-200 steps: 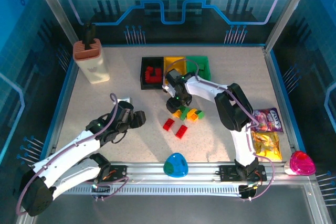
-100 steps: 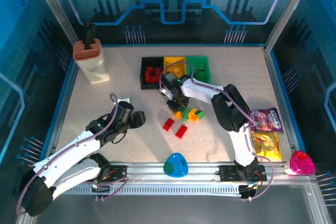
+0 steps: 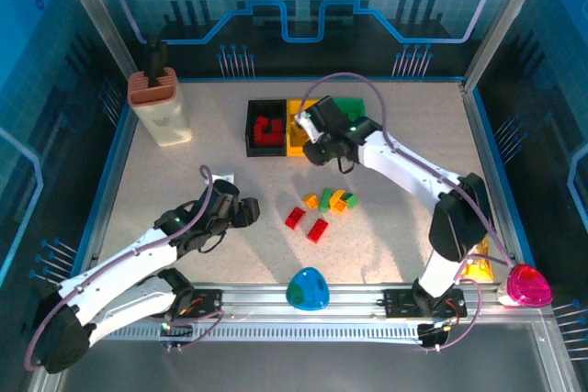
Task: Sort the legos into containers by color
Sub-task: Place the lego in the container.
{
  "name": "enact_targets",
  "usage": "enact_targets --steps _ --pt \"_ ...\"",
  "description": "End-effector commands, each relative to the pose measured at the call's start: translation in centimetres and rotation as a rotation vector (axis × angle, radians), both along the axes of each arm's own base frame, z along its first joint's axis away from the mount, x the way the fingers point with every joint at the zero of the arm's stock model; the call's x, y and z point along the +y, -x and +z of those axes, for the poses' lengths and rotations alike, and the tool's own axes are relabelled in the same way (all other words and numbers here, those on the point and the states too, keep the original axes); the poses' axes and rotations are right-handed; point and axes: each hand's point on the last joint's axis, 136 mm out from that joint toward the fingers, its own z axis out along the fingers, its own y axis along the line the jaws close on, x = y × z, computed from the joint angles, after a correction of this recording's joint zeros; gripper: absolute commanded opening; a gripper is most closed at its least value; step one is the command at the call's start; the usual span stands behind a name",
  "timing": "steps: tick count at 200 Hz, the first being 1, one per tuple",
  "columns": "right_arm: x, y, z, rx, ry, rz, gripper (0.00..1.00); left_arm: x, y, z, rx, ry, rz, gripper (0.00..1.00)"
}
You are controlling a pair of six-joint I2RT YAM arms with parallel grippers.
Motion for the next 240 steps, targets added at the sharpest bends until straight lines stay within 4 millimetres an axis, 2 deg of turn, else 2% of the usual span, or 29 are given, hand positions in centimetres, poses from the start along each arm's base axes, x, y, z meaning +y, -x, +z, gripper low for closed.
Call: enact_targets --steps 1,43,69,118,181,189,193,203,208,222,240 --pt "-3.3 -2.0 -1.0 0.014 -0.058 -0.160 0.32 -1.0 -0.3 0.4 -0.035 -0.038 -0.037 0.62" --pt "-7.3 -5.5 -1.8 0.069 -0.151 -0.303 0.32 -2.4 0.0 -0.5 -0.024 -0.067 -0.070 0.60" --pt "-8.5 -7.7 -2.6 0.095 -0.160 -0.348 0.32 -3.1 -0.1 -0.7 -0.023 -0.082 -0.090 0.60" --pt "-9.6 -11.7 -3.9 0.115 -0.144 -0.408 0.32 -4.2 0.2 -1.1 -0.014 -0.116 -0.120 0.59" --pt "-10.0 -15.0 -2.3 0.064 -0.109 -0.441 0.37 -4.2 0.5 -1.0 -0.024 -0.114 -0.117 0.59" --pt "-10.1 -15.1 -2.1 0.061 -0.107 -0.445 0.41 -4.4 0.5 -1.0 -0.026 -0.116 -0.123 0.59" --pt "-10.1 -15.2 -1.9 0.060 -0.106 -0.449 0.46 -4.4 0.5 -1.0 -0.026 -0.118 -0.125 0.59" --pt "-10.2 -15.1 -1.6 0.058 -0.107 -0.453 0.72 -4.5 0.5 -0.9 -0.026 -0.122 -0.130 0.59" --pt "-10.1 -15.0 -1.4 0.056 -0.110 -0.454 0.81 -4.5 0.5 -0.9 -0.026 -0.124 -0.131 0.59" --pt "-9.9 -14.5 -0.6 0.036 -0.116 -0.453 0.88 -4.7 0.5 -0.8 -0.029 -0.125 -0.137 0.59" --pt "-9.6 -13.2 -0.1 0.014 -0.130 -0.440 0.91 -5.1 0.4 -0.6 -0.037 -0.121 -0.148 0.60"
